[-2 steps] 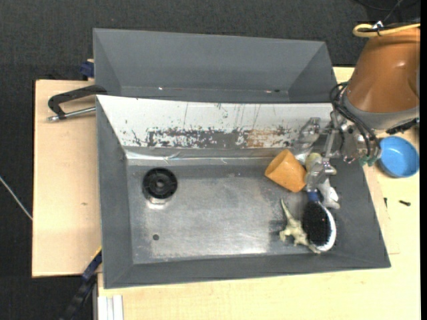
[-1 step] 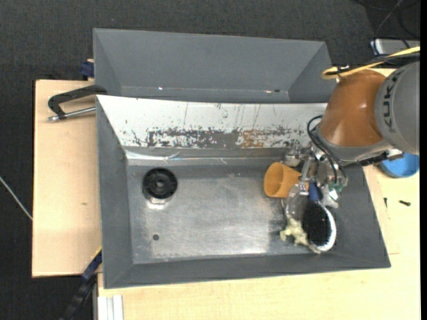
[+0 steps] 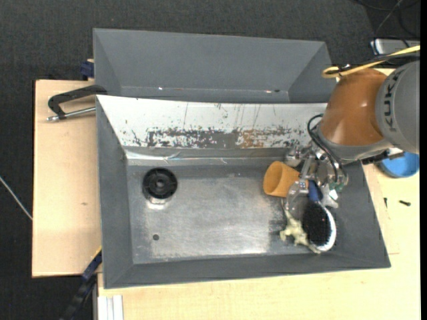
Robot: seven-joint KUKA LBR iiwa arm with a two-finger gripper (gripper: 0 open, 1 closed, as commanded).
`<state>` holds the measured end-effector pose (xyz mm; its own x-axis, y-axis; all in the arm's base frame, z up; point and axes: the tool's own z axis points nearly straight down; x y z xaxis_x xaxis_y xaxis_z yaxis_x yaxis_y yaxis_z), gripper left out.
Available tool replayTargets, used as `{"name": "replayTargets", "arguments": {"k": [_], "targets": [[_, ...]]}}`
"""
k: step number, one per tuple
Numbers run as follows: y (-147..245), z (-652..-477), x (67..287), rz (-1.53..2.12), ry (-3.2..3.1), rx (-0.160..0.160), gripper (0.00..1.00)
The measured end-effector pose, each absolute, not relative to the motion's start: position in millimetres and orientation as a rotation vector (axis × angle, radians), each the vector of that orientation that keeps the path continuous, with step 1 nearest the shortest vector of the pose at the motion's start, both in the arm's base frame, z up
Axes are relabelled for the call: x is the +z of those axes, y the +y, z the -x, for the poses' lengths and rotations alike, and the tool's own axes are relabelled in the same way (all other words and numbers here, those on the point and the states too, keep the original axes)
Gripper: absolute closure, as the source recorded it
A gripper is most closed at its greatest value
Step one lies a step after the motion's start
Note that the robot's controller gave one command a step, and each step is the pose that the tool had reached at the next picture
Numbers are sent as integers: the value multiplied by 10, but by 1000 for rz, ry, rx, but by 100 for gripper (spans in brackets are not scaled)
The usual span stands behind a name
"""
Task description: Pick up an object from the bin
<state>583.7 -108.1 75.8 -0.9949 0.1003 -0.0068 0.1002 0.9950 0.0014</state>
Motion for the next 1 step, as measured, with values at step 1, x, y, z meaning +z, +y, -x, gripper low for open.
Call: {"name": "replayTargets", "arguments": {"k": [1], "targets": [[-1000, -5847, 2269, -118, 3123, -2, 100]]}}
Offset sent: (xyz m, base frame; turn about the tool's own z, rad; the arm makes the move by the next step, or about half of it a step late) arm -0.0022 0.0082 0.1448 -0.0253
